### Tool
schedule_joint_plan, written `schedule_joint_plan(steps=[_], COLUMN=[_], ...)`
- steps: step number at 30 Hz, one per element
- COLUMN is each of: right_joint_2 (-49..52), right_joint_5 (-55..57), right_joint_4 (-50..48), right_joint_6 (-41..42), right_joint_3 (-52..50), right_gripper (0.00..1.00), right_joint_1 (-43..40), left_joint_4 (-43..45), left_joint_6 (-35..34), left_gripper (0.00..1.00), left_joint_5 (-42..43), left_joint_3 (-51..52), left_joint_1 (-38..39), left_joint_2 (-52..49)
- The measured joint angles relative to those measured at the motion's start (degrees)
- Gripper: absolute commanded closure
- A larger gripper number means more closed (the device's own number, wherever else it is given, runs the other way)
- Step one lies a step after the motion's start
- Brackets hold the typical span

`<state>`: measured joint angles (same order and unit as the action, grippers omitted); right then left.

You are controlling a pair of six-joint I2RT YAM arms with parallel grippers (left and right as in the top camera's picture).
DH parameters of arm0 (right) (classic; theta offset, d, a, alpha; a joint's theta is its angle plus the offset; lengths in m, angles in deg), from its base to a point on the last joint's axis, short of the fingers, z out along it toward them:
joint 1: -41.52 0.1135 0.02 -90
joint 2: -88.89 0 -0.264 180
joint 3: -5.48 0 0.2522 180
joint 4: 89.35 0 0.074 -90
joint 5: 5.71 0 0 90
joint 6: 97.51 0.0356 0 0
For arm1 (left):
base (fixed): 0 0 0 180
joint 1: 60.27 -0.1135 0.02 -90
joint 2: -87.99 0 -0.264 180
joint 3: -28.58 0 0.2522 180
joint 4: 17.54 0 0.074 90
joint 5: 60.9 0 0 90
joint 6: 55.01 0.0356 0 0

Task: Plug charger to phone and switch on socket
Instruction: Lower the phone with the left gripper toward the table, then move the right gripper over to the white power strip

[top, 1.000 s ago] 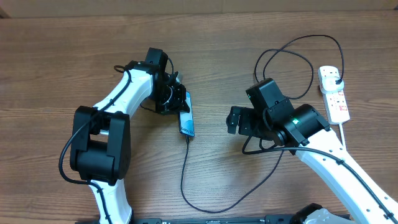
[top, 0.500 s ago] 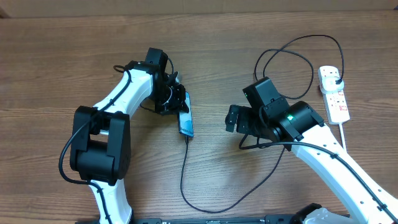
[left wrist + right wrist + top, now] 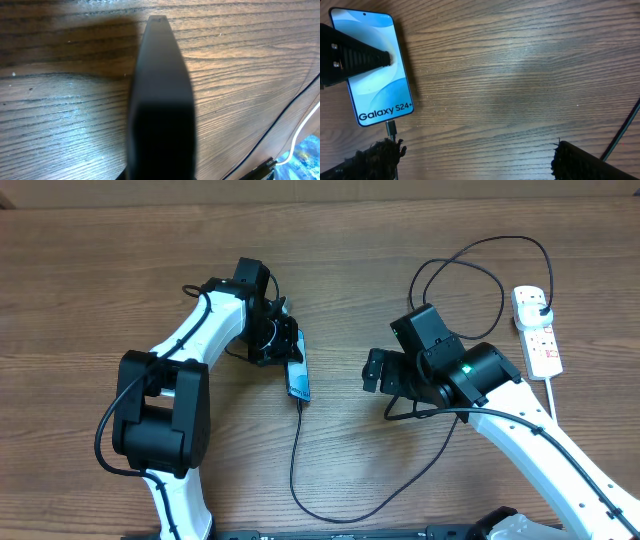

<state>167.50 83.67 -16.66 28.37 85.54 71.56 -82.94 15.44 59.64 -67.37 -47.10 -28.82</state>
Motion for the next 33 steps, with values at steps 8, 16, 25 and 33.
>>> schedule_joint_plan(steps=[8, 16, 25, 33], right_joint_2=[0.0, 0.02, 0.0, 0.0], right_joint_5=[0.0, -0.02, 0.0, 1.16], right_joint_4=[0.2, 4.74, 8.55, 11.85], right_joint_6=[0.09, 0.0, -1.62, -4.52], right_joint_3=[0.0, 2.21, 10.78, 10.84], right_gripper=[0.0, 0.0, 0.0, 0.0], right_joint_1=[0.0, -0.94, -7.96, -15.41], left_joint_4=[-0.7, -0.9, -0.9, -0.9], left_joint_6=[0.0, 0.0, 0.0, 0.0], left_gripper=[0.96, 0.96, 0.96, 0.96], left_joint_5=[0.0, -0.02, -0.22, -0.24], left_joint_3=[0.0, 0.0, 0.09, 0.09], left_joint_1=[0.0, 0.0, 0.0, 0.0], left_joint_2=[0.0, 0.0, 0.0, 0.0])
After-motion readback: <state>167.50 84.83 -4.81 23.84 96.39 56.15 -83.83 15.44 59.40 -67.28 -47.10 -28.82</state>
